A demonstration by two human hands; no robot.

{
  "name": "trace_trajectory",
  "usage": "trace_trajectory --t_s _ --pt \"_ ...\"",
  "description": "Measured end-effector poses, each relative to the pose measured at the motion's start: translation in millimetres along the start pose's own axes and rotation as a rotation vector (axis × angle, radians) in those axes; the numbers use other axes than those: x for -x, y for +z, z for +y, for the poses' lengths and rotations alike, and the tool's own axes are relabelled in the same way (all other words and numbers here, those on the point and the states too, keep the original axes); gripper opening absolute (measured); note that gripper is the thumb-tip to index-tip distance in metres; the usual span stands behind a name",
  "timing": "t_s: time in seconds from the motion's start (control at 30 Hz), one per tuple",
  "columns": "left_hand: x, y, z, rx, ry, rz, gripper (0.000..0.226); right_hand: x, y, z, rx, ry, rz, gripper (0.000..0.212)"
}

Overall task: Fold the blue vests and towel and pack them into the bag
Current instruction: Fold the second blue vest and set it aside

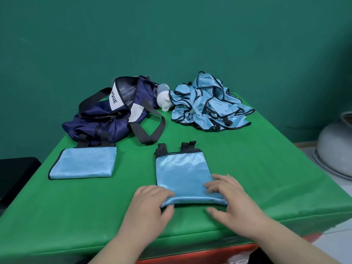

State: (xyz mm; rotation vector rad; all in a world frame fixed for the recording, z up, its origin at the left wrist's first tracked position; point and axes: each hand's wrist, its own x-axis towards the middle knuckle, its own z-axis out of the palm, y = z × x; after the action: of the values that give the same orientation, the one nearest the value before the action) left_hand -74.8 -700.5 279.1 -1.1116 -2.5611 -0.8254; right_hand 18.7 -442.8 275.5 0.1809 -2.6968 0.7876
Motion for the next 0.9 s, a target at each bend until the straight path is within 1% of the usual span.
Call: trace_trajectory --t_s 0.07,0.13,0.23,0.3,0.37,0.4,0.5,0.53,0.57,0.63,0.67,0.73,0.77,0.9 --pt "1.8 -3.2 -0.6 0.06 -0.021 -0.009 0.011 0.2 -0.6 -1.6 0.016 0.003 0.013 0.022" --pt "3.9 -6.5 -0.5 0.133 -0.053 -0.035 0.008 1.5 -3.2 -4.5 -0.036 0.035 0.02 0.019" --pt "9.4 -10.6 1.6 0.247 -0.189 -0.062 0.002 7.4 -4.5 -8.9 -0.081 0.074 0.015 0.02" --pt "14.7 -12.7 4.2 0.26 -0.238 -0.092 0.008 13.2 -5.6 -14.4 -0.103 0.099 0.024 0.025" --pt "21.5 -15.0 7.8 0.242 -0.231 -0.116 0.005 19.8 -8.0 -20.6 -0.117 0.125 0.012 0.025" --pt "24.9 -16.7 10.7 0.233 -0.234 -0.131 0.006 22.3 -10.3 -22.7 -0.112 0.136 0.0 0.023" --pt "32.3 -23.2 17.1 0.234 -0.263 -0.165 0.023 20.1 -23.0 -28.6 -0.067 0.169 -0.074 0.007" --pt "33.3 -25.8 19.0 0.245 -0.285 -0.184 0.026 17.3 -28.4 -31.9 -0.044 0.2 -0.106 0.007" --pt "33.4 -27.7 20.5 0.265 -0.308 -0.202 0.025 15.1 -32.3 -35.2 -0.038 0.228 -0.13 0.009" --pt "31.4 -33.1 25.6 0.295 -0.354 -0.209 0.011 14.0 -35.4 -40.7 -0.018 0.26 -0.143 0.009" --pt "30.6 -35.7 28.7 0.31 -0.37 -0.205 0.01 16.0 -35.0 -42.7 -0.018 0.274 -0.152 0.011" --pt "30.6 -36.8 32.1 0.326 -0.387 -0.193 0.021 20.4 -33.9 -42.9 -0.046 0.289 -0.161 0.018" --pt "31.7 -35.4 32.2 0.326 -0.393 -0.188 0.023 21.0 -34.2 -42.2 -0.05 0.285 -0.165 0.019" --pt "44.9 -29.8 37.2 0.301 -0.399 -0.177 0.011 20.2 -37.0 -43.6 -0.099 0.33 -0.181 0.027"
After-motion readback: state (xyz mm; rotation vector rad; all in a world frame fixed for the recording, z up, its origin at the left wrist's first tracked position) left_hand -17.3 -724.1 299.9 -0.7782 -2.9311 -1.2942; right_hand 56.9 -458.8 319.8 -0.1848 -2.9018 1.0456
